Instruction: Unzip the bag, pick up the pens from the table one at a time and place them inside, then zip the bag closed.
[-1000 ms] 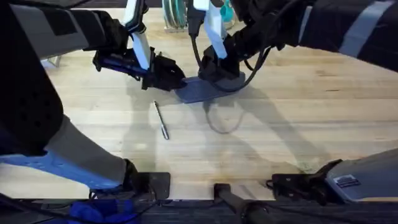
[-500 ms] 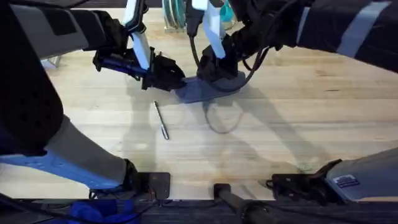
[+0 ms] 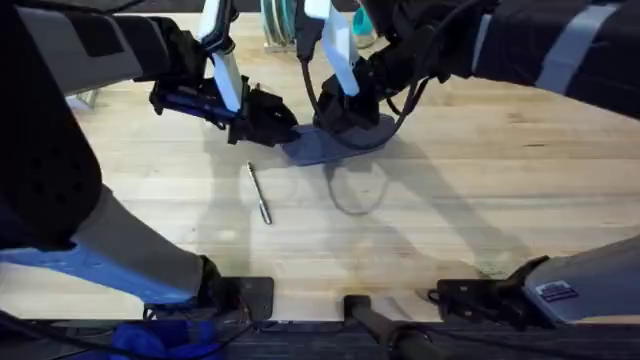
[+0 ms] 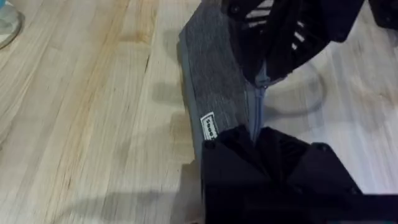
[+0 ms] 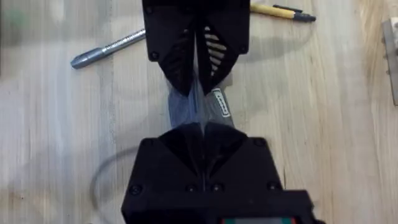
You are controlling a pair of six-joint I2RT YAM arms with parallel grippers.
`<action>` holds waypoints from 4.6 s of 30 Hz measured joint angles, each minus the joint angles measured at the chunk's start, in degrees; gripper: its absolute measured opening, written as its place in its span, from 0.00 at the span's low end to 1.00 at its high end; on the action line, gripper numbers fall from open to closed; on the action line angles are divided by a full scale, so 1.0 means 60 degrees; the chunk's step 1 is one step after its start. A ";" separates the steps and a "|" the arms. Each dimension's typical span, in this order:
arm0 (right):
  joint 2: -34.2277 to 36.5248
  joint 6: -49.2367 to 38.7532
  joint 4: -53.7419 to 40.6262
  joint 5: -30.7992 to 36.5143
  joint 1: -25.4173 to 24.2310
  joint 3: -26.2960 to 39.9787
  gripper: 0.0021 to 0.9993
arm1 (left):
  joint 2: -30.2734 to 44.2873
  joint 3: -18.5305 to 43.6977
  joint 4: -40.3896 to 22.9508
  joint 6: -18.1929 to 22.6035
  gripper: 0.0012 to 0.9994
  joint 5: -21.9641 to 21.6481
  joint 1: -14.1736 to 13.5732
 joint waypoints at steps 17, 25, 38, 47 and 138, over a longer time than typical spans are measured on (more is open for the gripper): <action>0.0004 0.0069 0.0091 -0.0427 0.0127 0.0022 0.62 | 0.0000 0.0000 0.0007 0.0000 0.04 0.0000 0.0000; 0.0004 0.0069 0.0091 -0.0514 0.0131 0.0029 1.00 | -0.0003 0.0000 0.0007 0.0000 0.04 0.0000 0.0000; 0.0000 0.0069 0.0091 -0.0514 0.0131 0.0036 1.00 | 0.0000 0.0000 0.0004 0.0022 0.58 0.0007 0.0000; 0.0004 0.0069 0.0250 -0.0514 0.0019 0.0036 1.00 | -0.0001 0.0007 -0.0003 0.0022 0.99 0.0004 0.0000; -0.3662 0.2709 -0.4669 0.2970 -0.1335 0.2691 0.03 | -0.5991 0.5552 -0.6192 -0.8199 1.00 -0.5261 0.0623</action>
